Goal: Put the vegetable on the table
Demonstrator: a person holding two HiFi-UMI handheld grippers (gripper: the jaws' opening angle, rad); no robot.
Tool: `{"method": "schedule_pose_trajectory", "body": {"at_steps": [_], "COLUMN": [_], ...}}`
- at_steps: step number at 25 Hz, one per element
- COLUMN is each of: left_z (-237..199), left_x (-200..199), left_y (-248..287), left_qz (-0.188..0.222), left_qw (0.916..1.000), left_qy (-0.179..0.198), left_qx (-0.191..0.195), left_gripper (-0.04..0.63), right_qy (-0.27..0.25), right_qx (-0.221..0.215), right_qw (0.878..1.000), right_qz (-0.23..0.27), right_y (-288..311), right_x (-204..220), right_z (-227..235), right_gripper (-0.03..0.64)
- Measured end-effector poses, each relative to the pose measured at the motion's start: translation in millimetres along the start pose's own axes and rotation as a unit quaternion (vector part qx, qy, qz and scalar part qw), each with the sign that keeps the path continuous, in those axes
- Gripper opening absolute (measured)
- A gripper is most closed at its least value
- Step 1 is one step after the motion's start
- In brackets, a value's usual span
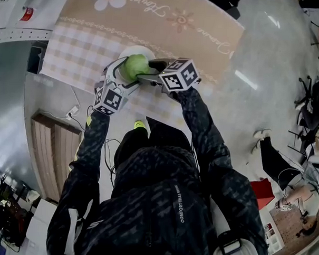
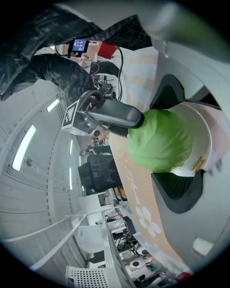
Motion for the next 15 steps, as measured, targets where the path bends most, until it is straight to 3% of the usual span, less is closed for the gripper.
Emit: {"method": "schedule_pose_trajectory", "body": {"at_steps": [11, 15], "left_z": [-0.5, 0.7], "left_x": [-2.9, -3.8], "left_y": [6.6, 9.3], "left_qz": [-0.014, -0.021], "left_qw": [0.9999, 0.9994], "left_qy": [0.008, 0.029], "left_qx": [0.000, 0.001], "left_gripper": [0.426, 0.426], "right_qy": [0.007, 0.013], "right_qx": [0.003, 0.007], "right_qw": [1.000, 1.000], "right_qz": [0.010, 0.009], "right_y": [-5.7, -7.2], "right_x": [2.8, 4.4], "right_z": [8.7, 10.9], "right_gripper": [0.305, 0.305]}}
Point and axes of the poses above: the fingertips, and each gripper's own axes: y forward along the fingers, z to its right, x out of its underside, the point moved 8 cm from there along -y, backward along the fingers, and after that the axes turned 10 degrees about y, right-handed, at the moved point
